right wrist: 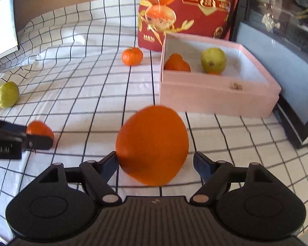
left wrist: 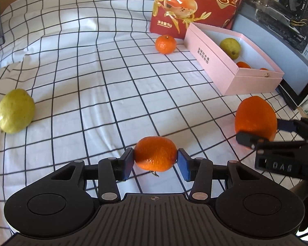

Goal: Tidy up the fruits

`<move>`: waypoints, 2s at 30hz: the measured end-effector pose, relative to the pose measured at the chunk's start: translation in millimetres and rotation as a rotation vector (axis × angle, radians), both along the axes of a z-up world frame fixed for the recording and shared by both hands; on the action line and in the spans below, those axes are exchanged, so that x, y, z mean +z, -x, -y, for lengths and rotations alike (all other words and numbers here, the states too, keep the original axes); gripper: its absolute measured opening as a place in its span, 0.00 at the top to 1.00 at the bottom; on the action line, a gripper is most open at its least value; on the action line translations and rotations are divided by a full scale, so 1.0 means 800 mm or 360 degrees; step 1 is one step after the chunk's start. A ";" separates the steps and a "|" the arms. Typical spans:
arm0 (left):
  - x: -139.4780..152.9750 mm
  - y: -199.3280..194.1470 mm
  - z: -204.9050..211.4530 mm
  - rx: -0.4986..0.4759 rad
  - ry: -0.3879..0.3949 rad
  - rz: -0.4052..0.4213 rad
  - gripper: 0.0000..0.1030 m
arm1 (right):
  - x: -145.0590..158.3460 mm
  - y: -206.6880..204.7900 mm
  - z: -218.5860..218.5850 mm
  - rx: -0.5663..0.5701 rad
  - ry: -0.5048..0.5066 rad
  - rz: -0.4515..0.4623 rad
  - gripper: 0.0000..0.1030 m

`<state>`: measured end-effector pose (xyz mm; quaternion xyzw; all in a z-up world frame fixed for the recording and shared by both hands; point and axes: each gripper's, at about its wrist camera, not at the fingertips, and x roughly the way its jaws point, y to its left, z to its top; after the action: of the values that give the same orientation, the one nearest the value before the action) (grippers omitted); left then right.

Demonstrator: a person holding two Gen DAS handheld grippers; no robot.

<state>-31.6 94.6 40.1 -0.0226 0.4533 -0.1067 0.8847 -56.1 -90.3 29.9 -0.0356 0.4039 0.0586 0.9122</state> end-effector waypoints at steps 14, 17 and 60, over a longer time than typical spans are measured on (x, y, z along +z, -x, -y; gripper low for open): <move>-0.007 0.006 -0.006 0.0008 0.0067 -0.0045 0.50 | 0.038 0.005 0.017 -0.0039 -0.0086 0.0182 0.22; -0.007 0.007 -0.005 0.0001 0.0061 -0.0042 0.50 | 0.046 0.001 0.034 -0.0151 -0.0096 0.0238 0.22; -0.017 0.001 -0.024 -0.0027 0.0180 -0.0002 0.50 | 0.010 0.011 -0.039 0.0364 -0.0333 -0.0027 0.27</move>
<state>-32.6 114.0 26.9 -0.0688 0.4473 -0.1396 0.8807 -64.7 -59.3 37.7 0.0145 0.3965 0.2044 0.8949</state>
